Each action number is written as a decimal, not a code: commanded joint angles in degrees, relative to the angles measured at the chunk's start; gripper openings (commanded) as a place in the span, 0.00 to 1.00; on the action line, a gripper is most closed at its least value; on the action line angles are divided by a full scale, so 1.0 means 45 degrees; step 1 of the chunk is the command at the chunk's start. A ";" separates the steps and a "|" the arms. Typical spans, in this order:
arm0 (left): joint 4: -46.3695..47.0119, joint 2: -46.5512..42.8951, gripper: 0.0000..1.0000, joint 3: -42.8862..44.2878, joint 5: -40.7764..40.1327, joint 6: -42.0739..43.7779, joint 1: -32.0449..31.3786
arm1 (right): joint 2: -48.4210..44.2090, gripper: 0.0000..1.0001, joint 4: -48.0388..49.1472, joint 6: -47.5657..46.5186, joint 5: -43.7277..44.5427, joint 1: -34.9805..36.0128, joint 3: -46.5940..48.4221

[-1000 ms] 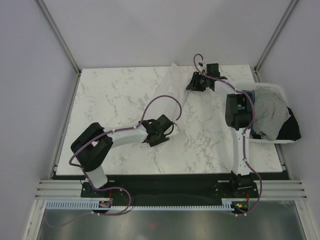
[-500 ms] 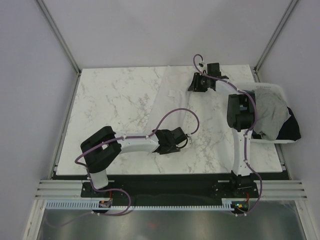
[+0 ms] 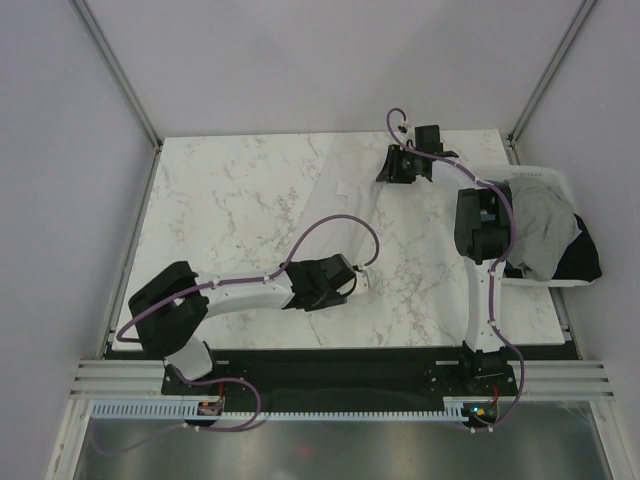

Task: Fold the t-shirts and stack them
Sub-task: Fold the tshirt

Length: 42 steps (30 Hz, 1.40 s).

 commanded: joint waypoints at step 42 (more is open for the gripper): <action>-0.2512 0.3930 0.70 0.4361 0.5926 -0.0887 -0.1617 | 0.2076 0.47 0.0621 0.1165 -0.1794 0.0045 0.2515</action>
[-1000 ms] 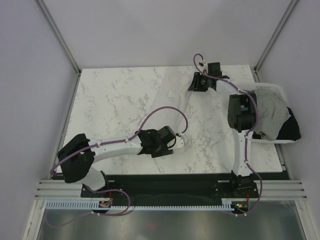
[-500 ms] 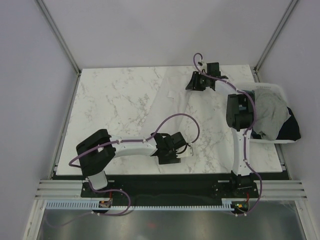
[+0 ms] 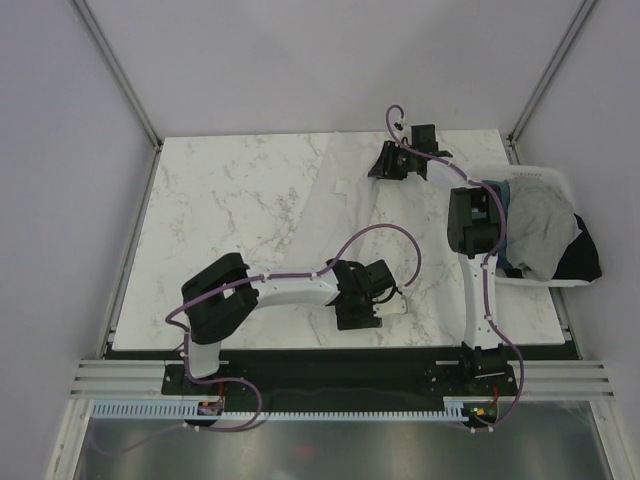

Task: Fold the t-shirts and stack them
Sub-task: Fold the tshirt

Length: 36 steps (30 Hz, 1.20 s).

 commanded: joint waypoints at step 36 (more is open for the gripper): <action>0.1400 -0.2854 0.41 -0.2306 0.0341 0.0469 0.2355 | -0.1054 0.48 -0.0045 -0.0427 -0.0020 -0.0267 -0.0598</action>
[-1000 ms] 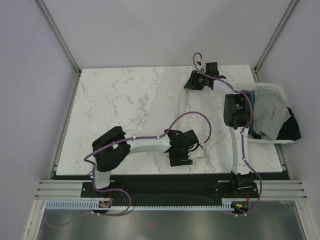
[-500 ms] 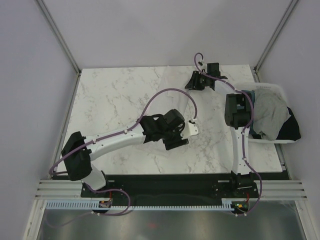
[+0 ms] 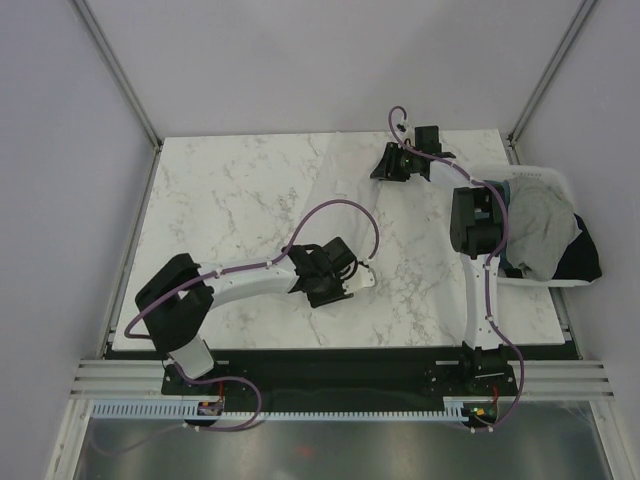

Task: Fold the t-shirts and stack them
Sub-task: Fold the tshirt

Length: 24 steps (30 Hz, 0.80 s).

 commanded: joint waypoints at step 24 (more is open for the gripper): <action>0.0193 0.3477 0.40 0.3732 0.1477 -0.0171 -0.1358 | 0.1170 0.48 -0.0259 0.0202 0.0263 -0.0020 0.2039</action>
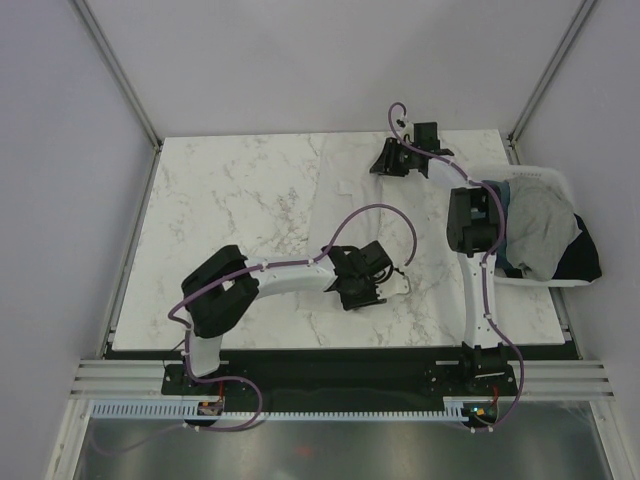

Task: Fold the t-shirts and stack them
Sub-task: Fold the tshirt

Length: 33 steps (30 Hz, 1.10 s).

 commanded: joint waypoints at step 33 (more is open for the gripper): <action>-0.0605 -0.2183 0.64 0.3071 -0.2599 -0.0029 -0.0140 | -0.6759 0.51 -0.0074 -0.1262 0.1634 -0.0395 -0.2900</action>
